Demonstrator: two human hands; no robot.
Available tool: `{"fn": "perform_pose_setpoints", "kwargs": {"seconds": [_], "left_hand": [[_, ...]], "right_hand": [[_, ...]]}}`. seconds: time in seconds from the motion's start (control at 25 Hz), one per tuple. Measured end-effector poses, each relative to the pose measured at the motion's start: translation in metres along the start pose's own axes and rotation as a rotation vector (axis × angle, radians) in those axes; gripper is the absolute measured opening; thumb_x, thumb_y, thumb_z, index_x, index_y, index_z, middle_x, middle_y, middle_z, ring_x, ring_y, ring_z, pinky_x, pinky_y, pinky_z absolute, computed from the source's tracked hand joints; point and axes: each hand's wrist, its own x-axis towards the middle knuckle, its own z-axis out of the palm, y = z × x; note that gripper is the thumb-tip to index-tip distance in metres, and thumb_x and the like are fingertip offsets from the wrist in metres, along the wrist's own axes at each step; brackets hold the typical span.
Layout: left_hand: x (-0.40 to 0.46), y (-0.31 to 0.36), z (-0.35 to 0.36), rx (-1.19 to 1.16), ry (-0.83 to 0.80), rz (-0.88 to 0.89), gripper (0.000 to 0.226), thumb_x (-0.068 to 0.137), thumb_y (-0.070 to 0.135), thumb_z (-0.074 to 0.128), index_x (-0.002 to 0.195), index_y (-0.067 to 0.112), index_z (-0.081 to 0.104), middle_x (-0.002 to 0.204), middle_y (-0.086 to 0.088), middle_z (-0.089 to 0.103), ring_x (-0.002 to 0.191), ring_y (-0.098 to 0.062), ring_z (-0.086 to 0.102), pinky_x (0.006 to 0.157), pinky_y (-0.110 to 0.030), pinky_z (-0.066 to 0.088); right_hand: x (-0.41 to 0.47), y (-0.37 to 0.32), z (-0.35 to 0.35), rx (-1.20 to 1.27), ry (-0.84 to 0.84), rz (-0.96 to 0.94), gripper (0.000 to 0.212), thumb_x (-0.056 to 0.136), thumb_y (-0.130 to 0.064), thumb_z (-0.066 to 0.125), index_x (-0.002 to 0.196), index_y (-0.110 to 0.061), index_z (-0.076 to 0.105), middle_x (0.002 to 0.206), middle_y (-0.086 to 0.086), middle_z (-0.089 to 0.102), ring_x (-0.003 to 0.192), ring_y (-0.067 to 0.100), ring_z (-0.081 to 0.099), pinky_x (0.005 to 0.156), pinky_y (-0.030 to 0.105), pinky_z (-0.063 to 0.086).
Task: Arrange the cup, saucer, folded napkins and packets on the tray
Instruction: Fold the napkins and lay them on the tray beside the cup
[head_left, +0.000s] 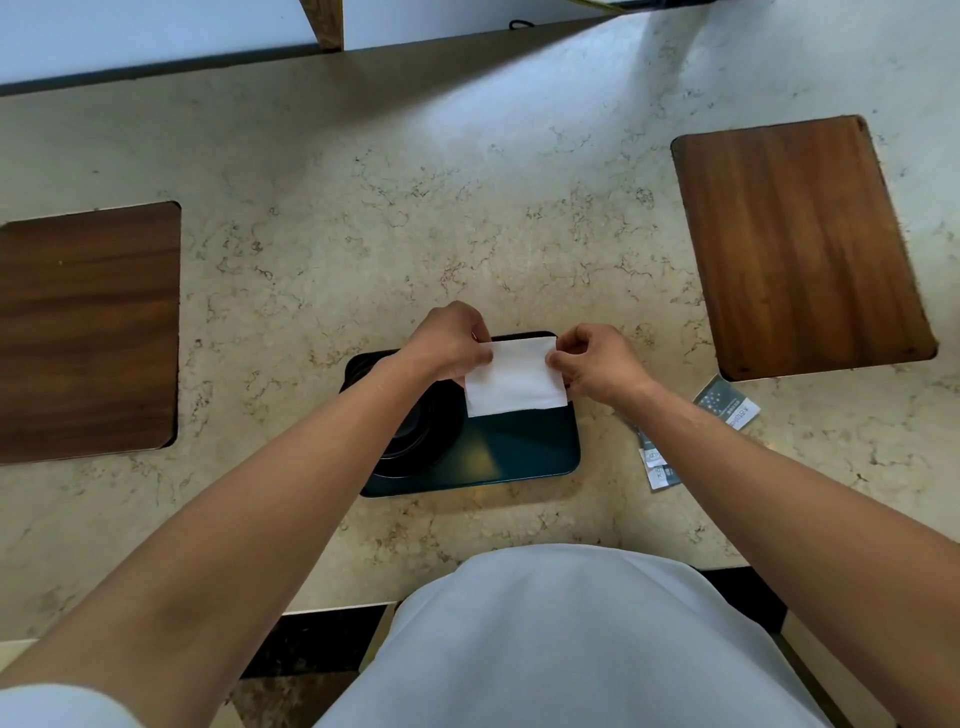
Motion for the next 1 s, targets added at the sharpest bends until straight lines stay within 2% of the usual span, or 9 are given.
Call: {"fn": "perform_pose_setpoints", "kwargs": {"seconds": [0.12,0.24,0.32,0.4,0.56,0.68,0.84,1.0], "left_hand": [[0.002,0.003,-0.001,0.109,0.013,0.026,0.015,0.086,0.008,0.061,0.098,0.007,0.071,0.088,-0.011,0.074,0.068,-0.022,0.072,0.058,-0.024,0.055],[0.005,0.002,0.001,0.145,0.026,0.042,0.016,0.087,0.009,0.063,0.099,0.006,0.073,0.094,-0.008,0.073,0.068,-0.018,0.064,0.069,-0.028,0.055],[0.007,0.001,0.002,0.166,0.036,0.052,0.017,0.086,0.008,0.064,0.099,0.007,0.075,0.096,-0.006,0.073,0.076,-0.019,0.063,0.073,-0.029,0.055],[0.008,-0.001,0.002,0.188,0.039,0.059,0.017,0.086,0.009,0.065,0.099,0.008,0.075,0.094,-0.003,0.070,0.086,-0.020,0.063,0.072,-0.028,0.051],[0.009,-0.003,0.001,0.199,0.040,0.064,0.015,0.086,0.009,0.065,0.097,0.010,0.075,0.097,-0.003,0.071,0.089,-0.019,0.062,0.070,-0.026,0.045],[0.009,-0.004,0.002,0.269,0.032,0.087,0.015,0.088,0.009,0.062,0.097,0.008,0.074,0.099,-0.006,0.073,0.092,-0.023,0.064,0.071,-0.030,0.050],[0.007,-0.003,0.003,0.384,0.027,0.125,0.019,0.092,0.016,0.059,0.099,0.003,0.070,0.099,-0.014,0.072,0.094,-0.033,0.067,0.077,-0.043,0.055],[0.006,-0.007,0.004,0.543,0.063,0.183,0.021,0.096,0.026,0.054,0.094,0.006,0.061,0.090,-0.010,0.064,0.085,-0.032,0.062,0.064,-0.037,0.045]], "right_hand": [[0.000,-0.001,0.001,-0.006,-0.004,0.001,0.014,0.095,-0.015,0.071,0.106,-0.007,0.068,0.101,0.008,0.072,0.079,0.023,0.076,0.066,0.040,0.066],[0.001,-0.002,0.002,-0.061,0.017,-0.019,0.012,0.095,-0.016,0.071,0.104,-0.008,0.068,0.101,0.008,0.072,0.077,0.022,0.076,0.063,0.036,0.066],[0.002,-0.004,0.003,-0.096,0.028,-0.028,0.011,0.095,-0.018,0.070,0.103,-0.010,0.069,0.101,0.008,0.072,0.076,0.021,0.076,0.064,0.036,0.066],[0.003,-0.006,0.004,-0.141,0.042,-0.041,0.010,0.095,-0.020,0.070,0.100,-0.012,0.069,0.101,0.007,0.073,0.079,0.022,0.076,0.072,0.041,0.066],[0.004,-0.010,0.006,-0.205,0.043,-0.069,0.011,0.093,-0.022,0.070,0.100,-0.013,0.071,0.097,0.005,0.073,0.086,0.025,0.073,0.080,0.046,0.064],[0.002,-0.011,0.007,-0.287,0.056,-0.103,0.015,0.094,-0.027,0.069,0.103,-0.015,0.071,0.099,0.004,0.073,0.087,0.023,0.072,0.082,0.043,0.063],[0.003,-0.013,0.009,-0.406,0.097,-0.136,0.019,0.096,-0.031,0.067,0.105,-0.015,0.072,0.105,0.003,0.074,0.095,0.020,0.069,0.086,0.038,0.059],[0.003,-0.013,0.008,-0.443,0.119,-0.134,0.016,0.095,-0.030,0.068,0.101,-0.016,0.072,0.101,0.002,0.073,0.093,0.019,0.068,0.081,0.035,0.058]]}}
